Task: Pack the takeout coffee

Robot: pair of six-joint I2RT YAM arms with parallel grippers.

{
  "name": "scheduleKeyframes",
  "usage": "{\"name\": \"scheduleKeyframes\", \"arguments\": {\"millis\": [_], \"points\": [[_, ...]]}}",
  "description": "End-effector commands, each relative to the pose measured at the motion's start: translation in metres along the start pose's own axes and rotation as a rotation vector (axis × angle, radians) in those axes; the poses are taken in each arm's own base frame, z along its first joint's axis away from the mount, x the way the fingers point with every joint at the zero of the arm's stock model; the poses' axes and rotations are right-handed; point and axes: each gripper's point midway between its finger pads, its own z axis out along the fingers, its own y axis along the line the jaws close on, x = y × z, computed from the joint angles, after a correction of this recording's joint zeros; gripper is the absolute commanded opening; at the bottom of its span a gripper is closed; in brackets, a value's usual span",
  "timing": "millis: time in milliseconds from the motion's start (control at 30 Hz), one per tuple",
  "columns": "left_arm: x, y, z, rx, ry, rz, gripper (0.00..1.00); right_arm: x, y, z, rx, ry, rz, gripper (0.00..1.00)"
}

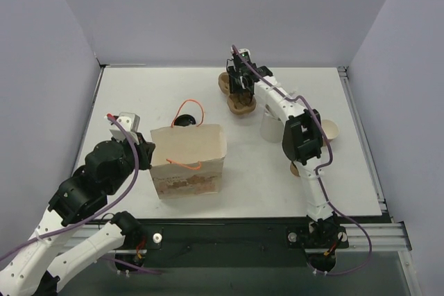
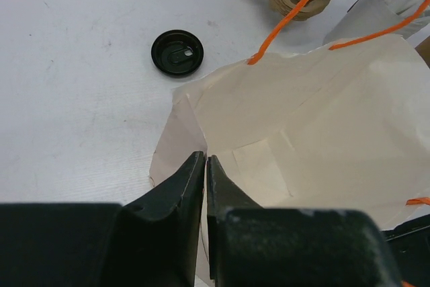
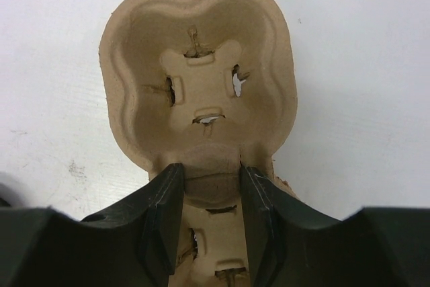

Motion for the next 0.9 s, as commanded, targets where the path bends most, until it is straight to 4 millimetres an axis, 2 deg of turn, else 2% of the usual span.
{"name": "scheduleKeyframes", "arguments": {"millis": [0, 100, 133, 233, 333, 367, 400, 433, 500, 567, 600, 633, 667, 700, 733, 767, 800, 867], "points": [[-0.028, -0.009, -0.006, 0.035, -0.081, -0.034, 0.17, -0.061, -0.007, -0.048, -0.006, -0.173, 0.047, 0.28], [-0.027, -0.009, -0.005, 0.037, -0.082, -0.039, 0.17, -0.031, -0.005, -0.025, -0.007, -0.093, 0.016, 0.29], [-0.026, -0.010, -0.005, 0.040, -0.081, -0.040, 0.17, -0.033, -0.009, -0.024, 0.020, -0.093, 0.010, 0.29], [-0.024, -0.010, -0.005, 0.042, -0.077, -0.041, 0.17, -0.016, -0.013, -0.017, 0.039, -0.046, -0.006, 0.29], [-0.022, -0.009, -0.004, 0.040, -0.070, -0.037, 0.18, -0.024, -0.012, -0.017, -0.004, -0.061, 0.062, 0.30], [-0.023, -0.009, -0.005, 0.039, -0.072, -0.037, 0.19, -0.027, -0.001, -0.019, -0.089, -0.062, 0.095, 0.31], [-0.023, -0.009, -0.005, 0.039, -0.073, -0.036, 0.20, -0.033, 0.000, -0.023, -0.117, -0.072, 0.139, 0.32], [-0.024, -0.009, -0.004, 0.038, -0.075, -0.035, 0.21, -0.042, -0.004, -0.023, -0.150, -0.093, 0.220, 0.32], [-0.026, -0.009, -0.005, 0.037, -0.080, -0.035, 0.21, -0.046, -0.003, -0.027, -0.185, -0.097, 0.262, 0.32], [-0.026, -0.008, -0.005, 0.035, -0.081, -0.035, 0.21, -0.042, -0.005, -0.029, -0.150, -0.092, 0.198, 0.32], [-0.026, -0.008, -0.005, 0.035, -0.080, -0.035, 0.21, -0.045, -0.014, -0.028, -0.074, -0.109, 0.164, 0.32], [-0.025, -0.008, -0.005, 0.034, -0.078, -0.036, 0.21, -0.040, -0.019, -0.030, -0.023, -0.090, 0.108, 0.32], [-0.025, -0.008, -0.005, 0.034, -0.080, -0.038, 0.21, -0.038, -0.015, -0.032, 0.016, -0.092, 0.003, 0.32], [-0.025, -0.008, -0.005, 0.035, -0.083, -0.041, 0.21, -0.036, -0.021, -0.030, 0.079, -0.094, -0.055, 0.31], [-0.022, -0.007, -0.004, 0.030, -0.075, -0.042, 0.21, -0.035, -0.019, -0.030, 0.088, -0.094, -0.093, 0.31], [-0.022, -0.007, -0.005, 0.031, -0.080, -0.046, 0.22, -0.034, -0.015, -0.030, 0.074, -0.092, -0.114, 0.31], [-0.022, -0.007, -0.005, 0.034, -0.080, -0.049, 0.22, -0.031, -0.001, -0.029, -0.016, -0.077, -0.094, 0.31], [-0.020, -0.007, -0.004, 0.035, -0.074, -0.048, 0.22, -0.033, 0.011, -0.031, -0.137, -0.078, 0.003, 0.31]]}}
